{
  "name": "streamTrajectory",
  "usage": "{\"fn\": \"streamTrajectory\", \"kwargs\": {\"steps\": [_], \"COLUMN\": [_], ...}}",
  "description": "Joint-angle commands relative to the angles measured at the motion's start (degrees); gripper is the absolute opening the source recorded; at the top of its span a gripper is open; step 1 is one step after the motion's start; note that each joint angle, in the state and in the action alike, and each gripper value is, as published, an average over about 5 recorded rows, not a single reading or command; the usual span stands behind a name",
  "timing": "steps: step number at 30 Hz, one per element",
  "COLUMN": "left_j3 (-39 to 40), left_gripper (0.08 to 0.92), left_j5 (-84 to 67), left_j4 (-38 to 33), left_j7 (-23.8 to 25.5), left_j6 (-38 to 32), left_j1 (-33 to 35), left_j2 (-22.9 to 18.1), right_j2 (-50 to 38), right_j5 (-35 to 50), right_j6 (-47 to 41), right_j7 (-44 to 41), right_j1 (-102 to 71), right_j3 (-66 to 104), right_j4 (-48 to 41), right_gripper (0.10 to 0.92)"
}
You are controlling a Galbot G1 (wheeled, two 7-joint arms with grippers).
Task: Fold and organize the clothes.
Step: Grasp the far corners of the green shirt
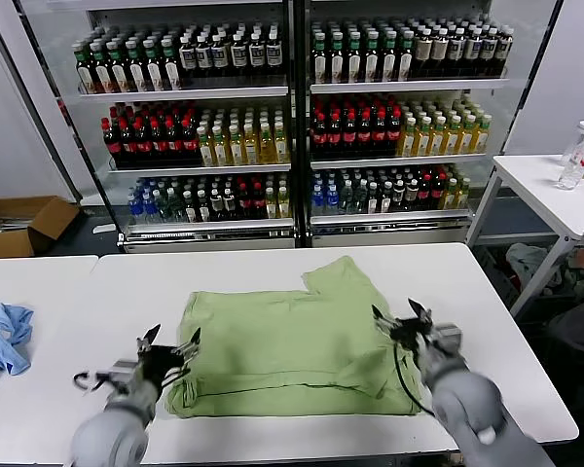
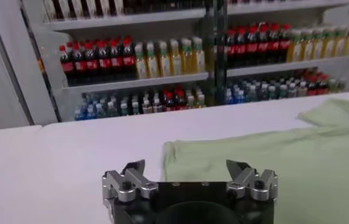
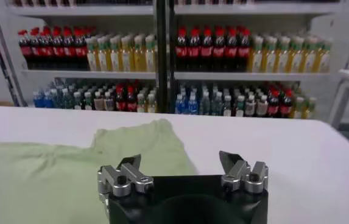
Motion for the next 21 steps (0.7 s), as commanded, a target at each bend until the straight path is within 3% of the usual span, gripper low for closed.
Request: {"fn": "streamTrajectory", "kwargs": {"steps": [1,7,14,21], "left_j3": [11.44,13.37,13.93,13.56], "left_gripper": [0.822,0.823,0.801,0.628], "left_j5": [0.58,-2.6,-6.01,-7.48], "left_j4": [28.77,31.55,30.46,25.99], "left_j7": [-0.69,-0.08,1.63,3.25], "left_j6": [2.07,2.65,3.38,3.53], "left_j1": [-26.95,-28.58,-26.92,-23.13], "left_j2": [1.41,0.61,0.65,1.66], "right_j2": [7.51,11.61,13.57,12.56], "right_j5": [1.38,-1.18,-1.25,1.47], "right_j6": [-2.68,-2.41,-2.71,-2.89], "right_j7": [-0.17,-2.36,-4.55,-5.98], "right_j1": [25.35,28.94,29.36,27.81], "right_j3": [-12.16,-13.95,-13.63,-14.03], "right_j4": [-27.37,-39.74,-45.06,-43.41], "right_gripper": [0.822,0.823,0.81,0.639]}}
